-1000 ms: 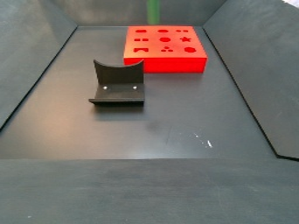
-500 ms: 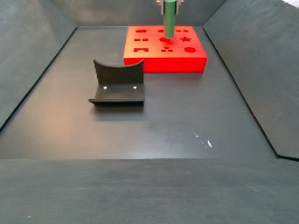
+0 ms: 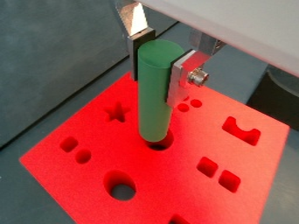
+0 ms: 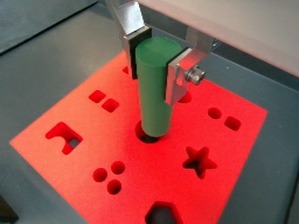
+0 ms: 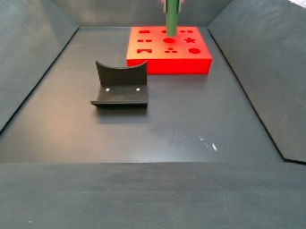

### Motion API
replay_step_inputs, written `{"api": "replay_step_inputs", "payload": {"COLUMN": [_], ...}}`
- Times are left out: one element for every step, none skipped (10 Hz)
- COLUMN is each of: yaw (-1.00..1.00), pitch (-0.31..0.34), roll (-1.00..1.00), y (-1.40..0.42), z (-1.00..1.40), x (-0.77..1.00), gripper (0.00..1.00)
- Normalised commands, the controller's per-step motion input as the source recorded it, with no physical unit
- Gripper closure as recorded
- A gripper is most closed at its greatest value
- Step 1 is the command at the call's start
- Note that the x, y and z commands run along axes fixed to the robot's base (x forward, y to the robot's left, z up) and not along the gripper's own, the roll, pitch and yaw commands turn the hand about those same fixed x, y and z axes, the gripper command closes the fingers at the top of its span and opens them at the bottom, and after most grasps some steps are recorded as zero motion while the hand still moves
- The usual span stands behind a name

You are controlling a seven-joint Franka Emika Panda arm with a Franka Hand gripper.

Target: Insert the round object.

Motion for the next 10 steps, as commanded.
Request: {"api": "replay_step_inputs", "payload": {"yaw": [0.13, 0.18, 0.18, 0.17, 0.21, 0.13, 0.13, 0.17, 0.17, 0.21], "pitch": [-0.049, -0.071, -0.076, -0.079, -0.024, 0.0, -0.006, 0.0, 0.0, 0.0], "roll": [0.03, 0.0, 0.0, -0.01, 0.0, 0.0, 0.0, 0.04, 0.03, 0.05], "y": [0.19, 0.24, 0.13, -0.04, -0.21, -0.14, -0.06, 0.0, 0.06, 0.02], "z": [-0.21, -0.26, -0.27, -0.22, -0.1, -0.07, -0.13, -0.18, -0.23, -0.23], "x": [-0.01, 0.0, 0.0, 0.0, 0.05, 0.07, 0.03, 0.1, 0.13, 0.21], "gripper": [1.0, 1.0, 1.0, 1.0, 1.0, 1.0, 1.0, 1.0, 1.0, 1.0]}}
